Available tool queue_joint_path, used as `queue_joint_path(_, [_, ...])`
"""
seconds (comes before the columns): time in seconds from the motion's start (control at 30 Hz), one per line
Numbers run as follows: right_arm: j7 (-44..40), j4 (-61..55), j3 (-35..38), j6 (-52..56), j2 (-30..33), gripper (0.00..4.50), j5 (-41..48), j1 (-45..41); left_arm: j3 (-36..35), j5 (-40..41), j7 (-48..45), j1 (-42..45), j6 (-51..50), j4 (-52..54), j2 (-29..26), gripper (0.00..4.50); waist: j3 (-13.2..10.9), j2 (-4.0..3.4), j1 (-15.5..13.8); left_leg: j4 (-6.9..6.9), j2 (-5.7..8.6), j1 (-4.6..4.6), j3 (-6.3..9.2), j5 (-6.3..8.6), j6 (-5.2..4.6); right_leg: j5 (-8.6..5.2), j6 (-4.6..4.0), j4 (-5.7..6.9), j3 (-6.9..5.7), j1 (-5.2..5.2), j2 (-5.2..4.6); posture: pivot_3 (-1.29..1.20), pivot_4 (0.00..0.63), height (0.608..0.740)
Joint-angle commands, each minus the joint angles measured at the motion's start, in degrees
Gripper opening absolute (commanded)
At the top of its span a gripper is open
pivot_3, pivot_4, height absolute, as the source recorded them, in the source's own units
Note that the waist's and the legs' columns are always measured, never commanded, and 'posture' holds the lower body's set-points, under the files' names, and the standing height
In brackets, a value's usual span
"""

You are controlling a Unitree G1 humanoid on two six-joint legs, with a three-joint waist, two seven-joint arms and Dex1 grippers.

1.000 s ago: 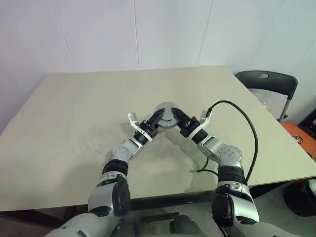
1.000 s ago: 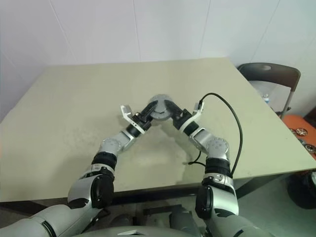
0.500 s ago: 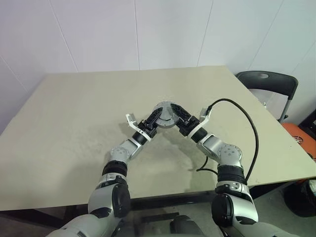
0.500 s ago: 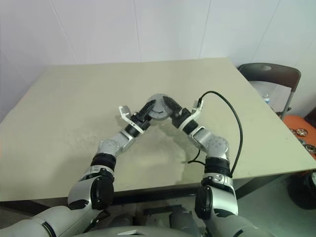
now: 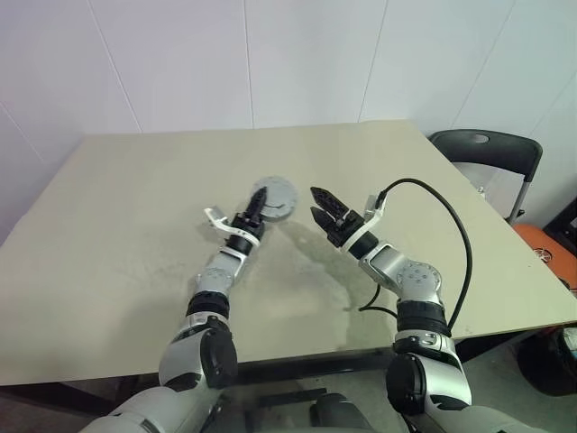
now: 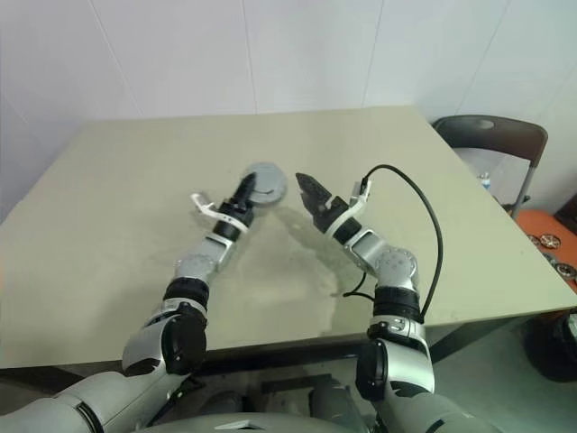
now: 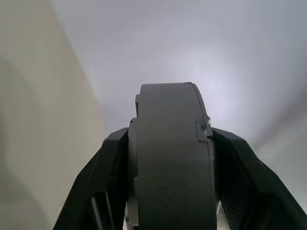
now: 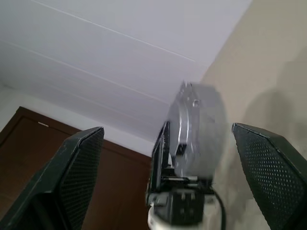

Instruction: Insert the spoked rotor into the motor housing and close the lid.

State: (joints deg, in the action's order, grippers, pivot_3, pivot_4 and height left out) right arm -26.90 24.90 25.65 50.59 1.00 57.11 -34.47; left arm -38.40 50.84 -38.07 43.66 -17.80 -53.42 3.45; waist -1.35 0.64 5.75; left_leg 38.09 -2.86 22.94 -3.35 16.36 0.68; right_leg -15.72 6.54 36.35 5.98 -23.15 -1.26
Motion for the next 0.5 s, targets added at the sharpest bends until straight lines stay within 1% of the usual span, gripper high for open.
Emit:
queue_joint_path(0.03, [-0.98,-1.58,-0.15,-0.72,0.07,4.46,0.84,-1.52,-3.79,2.28,1.57,3.27,6.89,-0.60,-1.63,2.36,0.00,0.00,-0.15,0.00,0.00,0.04,0.05,-0.01,0.01,0.00,0.00,0.00,0.00,0.00,0.04,0.00,0.000,0.740])
queue_joint_path(0.13, [-1.01,-1.65,-0.29,-0.77,0.02,4.46,0.80,-1.38,-6.11,2.16,3.51,3.49,12.40,-2.05,-3.44,2.36,0.00,0.01,-0.18,0.04,0.00,0.21,0.26,-0.06,0.11,0.00,0.00,-0.04,0.01,0.00,0.13,0.00,0.000,0.740])
queue_joint_path(0.27, [-1.16,-1.61,-0.51,-0.78,0.13,4.46,0.75,-1.28,-8.03,1.46,6.05,2.98,18.53,-3.38,-6.00,2.36,0.00,0.00,-0.03,0.04,-0.02,0.21,0.42,-0.08,0.14,0.00,0.00,-0.03,0.02,-0.01,0.25,0.00,0.000,0.740])
queue_joint_path(0.5, [-1.60,-1.14,-0.87,-0.87,0.38,4.46,0.36,-1.36,-8.84,-1.63,13.63,0.94,29.15,-4.20,-10.03,2.36,0.01,0.01,-0.04,0.04,-0.02,0.20,0.63,-0.12,0.21,0.00,-0.01,0.03,0.03,-0.01,0.36,0.00,0.000,0.740])
